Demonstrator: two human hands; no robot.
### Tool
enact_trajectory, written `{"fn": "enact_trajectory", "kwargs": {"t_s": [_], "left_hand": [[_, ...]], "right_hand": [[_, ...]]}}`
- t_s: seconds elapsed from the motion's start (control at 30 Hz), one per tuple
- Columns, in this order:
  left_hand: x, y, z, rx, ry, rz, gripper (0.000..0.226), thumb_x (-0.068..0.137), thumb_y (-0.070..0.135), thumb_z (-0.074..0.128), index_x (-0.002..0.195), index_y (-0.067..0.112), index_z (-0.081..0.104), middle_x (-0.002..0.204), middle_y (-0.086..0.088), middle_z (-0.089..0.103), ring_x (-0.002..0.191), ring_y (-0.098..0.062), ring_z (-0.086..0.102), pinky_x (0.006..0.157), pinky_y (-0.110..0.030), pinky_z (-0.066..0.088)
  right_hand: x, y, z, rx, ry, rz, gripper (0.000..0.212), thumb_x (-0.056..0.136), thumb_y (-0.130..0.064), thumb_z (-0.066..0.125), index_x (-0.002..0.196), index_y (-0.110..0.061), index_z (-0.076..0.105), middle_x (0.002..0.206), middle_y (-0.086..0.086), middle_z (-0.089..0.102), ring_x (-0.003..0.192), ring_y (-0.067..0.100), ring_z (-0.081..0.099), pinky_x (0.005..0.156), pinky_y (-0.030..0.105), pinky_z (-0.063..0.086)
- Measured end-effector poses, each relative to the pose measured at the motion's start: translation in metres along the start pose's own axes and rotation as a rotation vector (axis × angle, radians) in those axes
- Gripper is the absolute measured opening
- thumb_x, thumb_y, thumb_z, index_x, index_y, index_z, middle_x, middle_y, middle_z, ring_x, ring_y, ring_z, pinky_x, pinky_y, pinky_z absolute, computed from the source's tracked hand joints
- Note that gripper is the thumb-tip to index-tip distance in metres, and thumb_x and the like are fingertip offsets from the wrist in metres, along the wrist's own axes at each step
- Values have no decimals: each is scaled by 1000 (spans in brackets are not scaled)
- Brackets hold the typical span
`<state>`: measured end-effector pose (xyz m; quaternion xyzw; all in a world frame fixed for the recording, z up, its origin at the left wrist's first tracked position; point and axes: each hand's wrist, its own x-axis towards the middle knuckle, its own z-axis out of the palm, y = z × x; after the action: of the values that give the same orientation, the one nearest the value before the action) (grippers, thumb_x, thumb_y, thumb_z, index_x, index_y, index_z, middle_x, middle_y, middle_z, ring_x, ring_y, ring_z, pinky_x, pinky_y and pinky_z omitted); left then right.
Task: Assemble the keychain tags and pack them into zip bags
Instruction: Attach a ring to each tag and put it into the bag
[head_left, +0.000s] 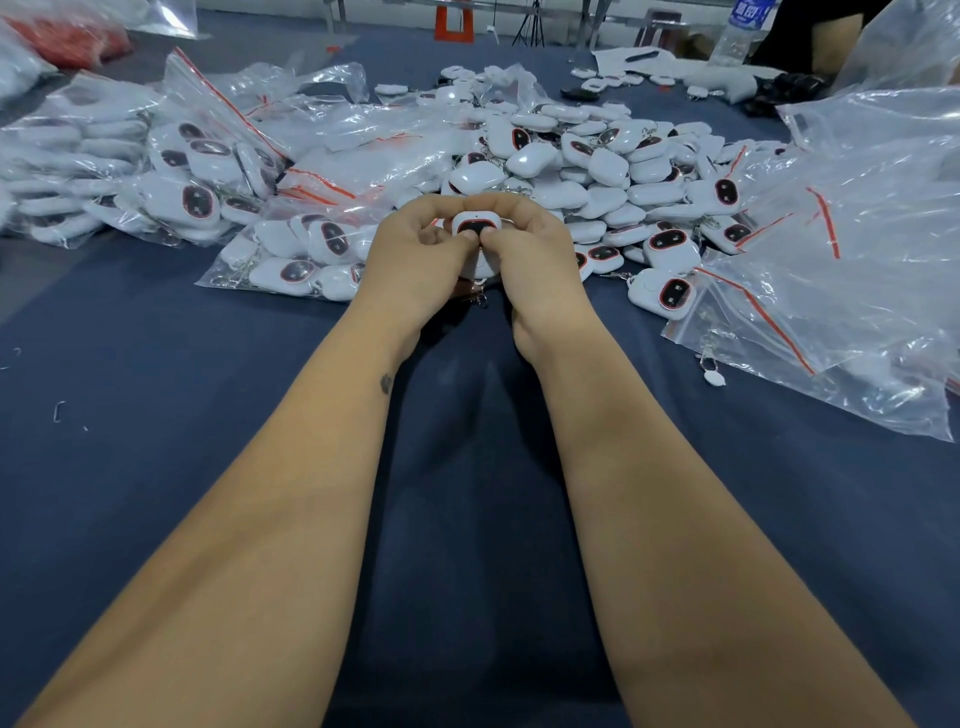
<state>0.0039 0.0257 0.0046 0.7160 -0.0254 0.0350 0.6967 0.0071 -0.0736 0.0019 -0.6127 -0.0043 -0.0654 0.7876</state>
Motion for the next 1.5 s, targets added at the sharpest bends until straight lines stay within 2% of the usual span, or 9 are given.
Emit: {"fn": "enact_trajectory", "kwargs": {"t_s": [0.2, 0.33, 0.43, 0.53, 0.67, 0.83, 1.17, 1.33, 1.5], "left_hand": [[-1, 1, 0, -3, -13, 29, 28, 94, 2, 56, 116, 13, 68, 78, -1, 65, 67, -9, 64, 82, -44, 60], [1, 0, 3, 74, 1, 87, 33, 91, 6, 55, 117, 23, 66, 81, -3, 67, 74, -14, 65, 87, -47, 57], [0, 0, 4, 146, 13, 150, 44, 88, 13, 54, 128, 32, 57, 80, 6, 64, 74, -6, 64, 79, -28, 57], [-5, 2, 5, 354, 57, 335, 35, 87, 19, 52, 116, 35, 61, 96, 20, 59, 83, 3, 61, 78, -19, 51], [-1, 5, -7, 634, 295, 497, 29, 83, 19, 52, 108, 21, 64, 110, 6, 47, 105, -19, 52, 86, -30, 43], [3, 2, -24, 979, 361, 172, 35, 80, 26, 60, 113, 16, 56, 120, -9, 52, 115, -31, 47, 81, -35, 36], [1, 8, -17, 383, 322, 101, 11, 77, 18, 61, 84, 21, 70, 72, 8, 68, 77, -17, 68, 76, -34, 56], [3, 7, -12, -4, 360, 50, 13, 74, 10, 57, 76, 15, 69, 62, 2, 64, 52, -14, 61, 58, -37, 59], [2, 10, -10, 93, 421, 208, 15, 76, 11, 60, 84, 21, 68, 70, 10, 62, 59, -1, 57, 65, -25, 54]], "right_hand": [[-1, -3, -2, 86, 21, 25, 29, 83, 11, 43, 87, -8, 65, 85, 14, 68, 84, 28, 65, 73, 36, 56], [-2, -4, 0, 75, 65, 7, 31, 84, 8, 43, 95, -11, 64, 81, 9, 66, 71, 18, 63, 62, 26, 53], [-3, -4, 2, 77, 105, 14, 29, 89, 5, 45, 104, -13, 63, 77, 2, 65, 56, 9, 60, 54, 21, 51], [-2, -4, 1, 113, 157, -53, 24, 89, 5, 53, 102, -11, 65, 79, 0, 67, 68, 8, 62, 68, 21, 53], [1, -3, -4, 102, 253, -82, 23, 89, 3, 59, 104, -13, 67, 73, -8, 64, 70, 2, 58, 77, 18, 49], [4, -1, -2, 121, 274, 12, 24, 92, -2, 61, 117, -1, 60, 95, 7, 66, 78, 15, 62, 78, 26, 56], [-2, -8, 4, 392, 20, 44, 20, 92, 12, 44, 101, -3, 53, 99, 18, 62, 90, 29, 66, 89, 37, 58], [1, 0, 7, -22, 164, 14, 23, 87, -1, 65, 97, -15, 52, 90, 3, 60, 83, 16, 59, 83, 29, 50], [-1, 6, 7, -313, 53, -85, 14, 88, -2, 65, 92, -15, 63, 86, 3, 67, 82, 14, 62, 81, 26, 51]]}}
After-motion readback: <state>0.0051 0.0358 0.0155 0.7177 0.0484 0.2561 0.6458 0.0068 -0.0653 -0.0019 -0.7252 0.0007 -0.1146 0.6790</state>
